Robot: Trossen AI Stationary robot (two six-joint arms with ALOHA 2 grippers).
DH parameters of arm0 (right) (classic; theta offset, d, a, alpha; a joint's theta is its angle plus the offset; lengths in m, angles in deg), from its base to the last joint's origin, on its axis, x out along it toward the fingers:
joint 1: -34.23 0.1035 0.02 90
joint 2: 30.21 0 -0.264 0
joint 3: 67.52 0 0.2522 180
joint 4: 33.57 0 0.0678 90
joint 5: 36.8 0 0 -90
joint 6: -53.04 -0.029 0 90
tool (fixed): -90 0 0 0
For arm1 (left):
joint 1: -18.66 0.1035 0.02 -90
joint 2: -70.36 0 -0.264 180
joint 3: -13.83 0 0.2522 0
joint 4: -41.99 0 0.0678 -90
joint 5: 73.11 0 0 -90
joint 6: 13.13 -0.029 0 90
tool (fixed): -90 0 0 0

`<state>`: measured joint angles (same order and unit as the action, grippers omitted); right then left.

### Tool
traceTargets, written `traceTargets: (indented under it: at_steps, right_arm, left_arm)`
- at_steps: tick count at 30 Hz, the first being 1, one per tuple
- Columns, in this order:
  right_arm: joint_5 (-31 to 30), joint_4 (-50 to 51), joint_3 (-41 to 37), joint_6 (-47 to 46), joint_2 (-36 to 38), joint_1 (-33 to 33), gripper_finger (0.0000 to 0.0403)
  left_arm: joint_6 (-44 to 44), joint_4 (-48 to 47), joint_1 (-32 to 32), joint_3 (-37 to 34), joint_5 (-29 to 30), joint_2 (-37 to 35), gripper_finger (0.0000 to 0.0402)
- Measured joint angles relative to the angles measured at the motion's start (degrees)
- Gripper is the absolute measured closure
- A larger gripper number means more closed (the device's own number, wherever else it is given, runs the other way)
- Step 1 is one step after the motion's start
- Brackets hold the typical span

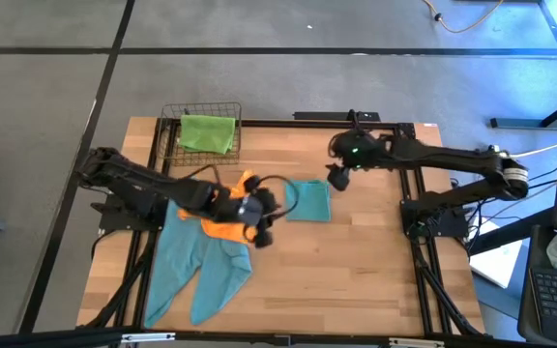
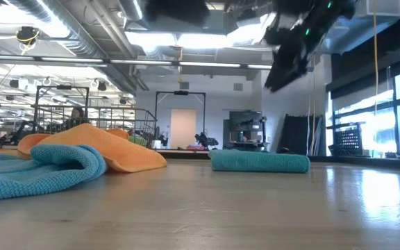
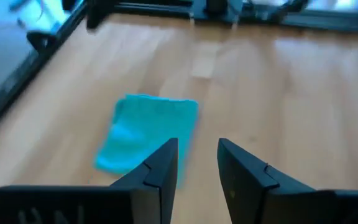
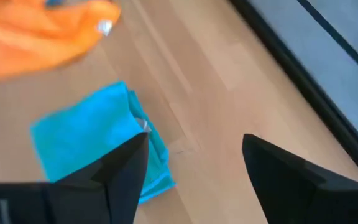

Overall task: Fold microfiber towels
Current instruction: Put the folded blue microfiber cloth into the wire basket

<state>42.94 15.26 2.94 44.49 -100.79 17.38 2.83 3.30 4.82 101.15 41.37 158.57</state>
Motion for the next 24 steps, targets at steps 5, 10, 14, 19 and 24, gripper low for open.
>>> traceTargets:
  at_steps: [5,10,14,19,24]
  right_arm:
    - [-0.3,7.4,6.7,-3.7,8.2,2.0,0.0146]
    - [-1.0,7.5,11.1,-9.3,15.3,2.9,0.0150]
    - [-2.9,7.8,11.5,-12.8,18.6,2.9,0.0151]
    - [-3.7,10.1,11.5,-15.6,18.7,2.9,0.0151]
    - [-3.7,11.8,11.5,-16.9,17.3,3.6,0.0151]
  left_arm:
    - [-17.4,5.5,7.0,-0.1,-13.0,4.8,0.0285]
    - [-26.6,9.0,10.3,-0.1,-21.7,10.8,0.0250]
    - [-31.9,9.8,11.9,-0.1,-24.5,16.3,0.0228]
    - [-36.2,10.1,13.5,-0.1,-26.8,20.9,0.0221]
    - [-37.1,10.0,15.6,-0.1,-29.7,25.3,0.0221]
